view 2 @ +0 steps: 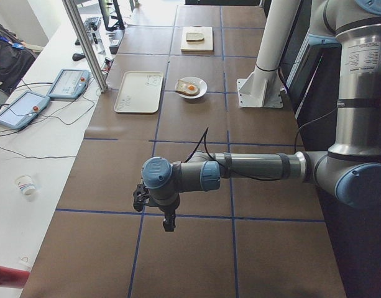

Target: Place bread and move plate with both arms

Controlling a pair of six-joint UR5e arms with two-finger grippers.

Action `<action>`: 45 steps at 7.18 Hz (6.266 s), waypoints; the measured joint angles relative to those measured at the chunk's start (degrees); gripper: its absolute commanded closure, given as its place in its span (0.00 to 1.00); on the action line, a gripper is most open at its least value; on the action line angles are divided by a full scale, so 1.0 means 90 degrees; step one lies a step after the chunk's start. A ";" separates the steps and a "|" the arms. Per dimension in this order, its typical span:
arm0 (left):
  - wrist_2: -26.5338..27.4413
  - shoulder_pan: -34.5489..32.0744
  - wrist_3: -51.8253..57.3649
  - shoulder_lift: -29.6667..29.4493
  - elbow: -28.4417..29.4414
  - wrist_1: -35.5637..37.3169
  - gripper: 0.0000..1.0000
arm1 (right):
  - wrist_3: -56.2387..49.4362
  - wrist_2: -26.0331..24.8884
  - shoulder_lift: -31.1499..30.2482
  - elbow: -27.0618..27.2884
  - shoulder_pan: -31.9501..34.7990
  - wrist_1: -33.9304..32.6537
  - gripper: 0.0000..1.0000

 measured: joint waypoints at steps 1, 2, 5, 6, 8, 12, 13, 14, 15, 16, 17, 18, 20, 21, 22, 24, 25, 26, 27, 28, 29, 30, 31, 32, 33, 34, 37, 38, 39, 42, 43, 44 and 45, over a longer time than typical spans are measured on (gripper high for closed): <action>-0.0002 0.0000 0.0002 0.0000 0.0000 0.0000 0.00 | -0.0001 0.0002 0.0007 -0.0025 0.0000 0.0013 0.00; -0.0006 0.0000 0.0002 0.0000 0.0001 0.0000 0.00 | -0.0002 -0.0003 0.0017 -0.0066 0.0000 0.0033 0.00; -0.0002 0.0005 0.0002 0.0000 0.0009 0.0000 0.00 | 0.0008 0.0004 0.0045 -0.0112 0.0000 0.0048 0.00; -0.0002 0.0009 0.0003 -0.0002 0.0010 0.0000 0.00 | 0.0013 0.0036 0.0064 -0.0103 0.0000 0.0049 0.00; -0.0008 0.0010 0.0003 -0.0008 0.0005 0.0000 0.00 | 0.0014 0.0129 0.0128 -0.0097 -0.0006 0.0065 0.00; -0.0009 0.0001 0.0003 -0.0001 -0.0037 -0.0003 0.00 | 0.0166 0.0162 0.0615 -0.0332 -0.0021 0.0146 0.00; -0.0003 0.0001 0.0003 0.0000 -0.0043 -0.0007 0.00 | 0.0613 0.0165 0.0588 -0.0373 -0.0081 0.0468 0.00; -0.0003 0.0001 0.0005 0.0000 -0.0038 -0.0011 0.00 | 0.1285 0.0169 0.0494 -0.0420 -0.0281 0.1098 0.00; -0.0008 0.0000 0.0009 0.0000 -0.0028 -0.0016 0.00 | 0.2060 0.0158 0.0396 -0.0451 -0.0629 0.1793 0.00; -0.0011 0.0000 0.0011 0.0000 -0.0020 -0.0018 0.00 | 0.2877 0.0116 0.0280 -0.0523 -0.1078 0.2572 0.00; -0.0011 0.0000 0.0010 -0.0002 -0.0014 -0.0019 0.00 | 0.3577 0.0068 0.0177 -0.0652 -0.1490 0.3337 0.00; -0.0010 0.0001 0.0008 -0.0006 -0.0011 -0.0020 0.00 | 0.4181 -0.0033 0.0103 -0.0748 -0.1894 0.3949 0.00; -0.0007 0.0008 0.0012 -0.0009 0.0004 -0.0020 0.00 | 0.4863 -0.0397 0.0085 -0.0881 -0.2571 0.4492 0.02; -0.0002 0.0009 0.0012 -0.0009 0.0018 -0.0019 0.00 | 0.4951 -0.0561 0.0118 -0.0986 -0.2789 0.4557 0.07; -0.0001 0.0010 0.0015 -0.0010 0.0033 -0.0019 0.00 | 0.5007 -0.0675 0.0146 -0.1050 -0.2946 0.4579 0.08; 0.0001 0.0010 0.0021 -0.0010 0.0046 -0.0026 0.00 | 0.5094 -0.0750 0.0202 -0.1103 -0.3178 0.4589 0.13; 0.0001 0.0010 0.0022 -0.0010 0.0047 -0.0028 0.00 | 0.5107 -0.0762 0.0220 -0.1119 -0.3267 0.4590 0.22; 0.0001 0.0010 0.0022 -0.0010 0.0044 -0.0029 0.00 | 0.5111 -0.0763 0.0225 -0.1125 -0.3313 0.4590 0.29; -0.0001 0.0010 0.0022 -0.0010 0.0038 -0.0029 0.00 | 0.5116 -0.0764 0.0228 -0.1132 -0.3331 0.4590 0.30; -0.0005 0.0010 0.0022 -0.0010 0.0034 -0.0029 0.00 | 0.5118 -0.0767 0.0230 -0.1155 -0.3335 0.4588 0.31; -0.0008 0.0010 0.0022 -0.0010 0.0032 -0.0029 0.00 | 0.5118 -0.0767 0.0268 -0.1221 -0.3336 0.4584 0.39; -0.0009 0.0010 0.0022 -0.0010 0.0031 -0.0029 0.00 | 0.5121 -0.0768 0.0332 -0.1293 -0.3336 0.4582 0.53; -0.0009 0.0010 0.0022 -0.0010 0.0032 -0.0029 0.00 | 0.5125 -0.0772 0.0372 -0.1337 -0.3336 0.4583 0.65; -0.0009 0.0010 0.0022 -0.0010 0.0036 -0.0029 0.00 | 0.5127 -0.0772 0.0385 -0.1352 -0.3333 0.4587 0.69; -0.0011 0.0009 0.0022 -0.0008 0.0038 -0.0029 0.00 | 0.5128 -0.0765 0.0387 -0.1352 -0.3331 0.4589 0.76; -0.0015 0.0007 0.0022 -0.0004 0.0039 -0.0029 0.00 | 0.5128 -0.0753 0.0386 -0.1355 -0.3327 0.4589 0.82; -0.0019 0.0005 0.0022 -0.0001 0.0043 -0.0029 0.00 | 0.5129 -0.0739 0.0378 -0.1357 -0.3317 0.4590 0.98; -0.0017 0.0003 0.0022 0.0000 0.0046 -0.0029 0.00 | 0.5129 -0.0735 0.0363 -0.1350 -0.3314 0.4595 1.00; -0.0015 0.0002 0.0022 0.0003 0.0048 -0.0029 0.00 | 0.5129 -0.0728 0.0343 -0.1338 -0.3313 0.4605 1.00; -0.0016 0.0003 0.0022 0.0009 0.0041 -0.0029 0.00 | 0.5127 -0.0685 0.0272 -0.1099 -0.3285 0.4630 1.00; -0.0017 0.0003 0.0022 0.0010 0.0036 -0.0029 0.00 | 0.5123 -0.0610 0.0212 -0.0848 -0.3205 0.4643 1.00; -0.0018 0.0002 0.0022 0.0008 0.0029 -0.0029 0.00 | 0.5120 -0.0400 0.0167 -0.0578 -0.2986 0.4652 1.00; -0.0018 0.0001 0.0022 0.0007 0.0019 -0.0029 0.00 | 0.5122 -0.0071 0.0159 -0.0330 -0.2685 0.4654 1.00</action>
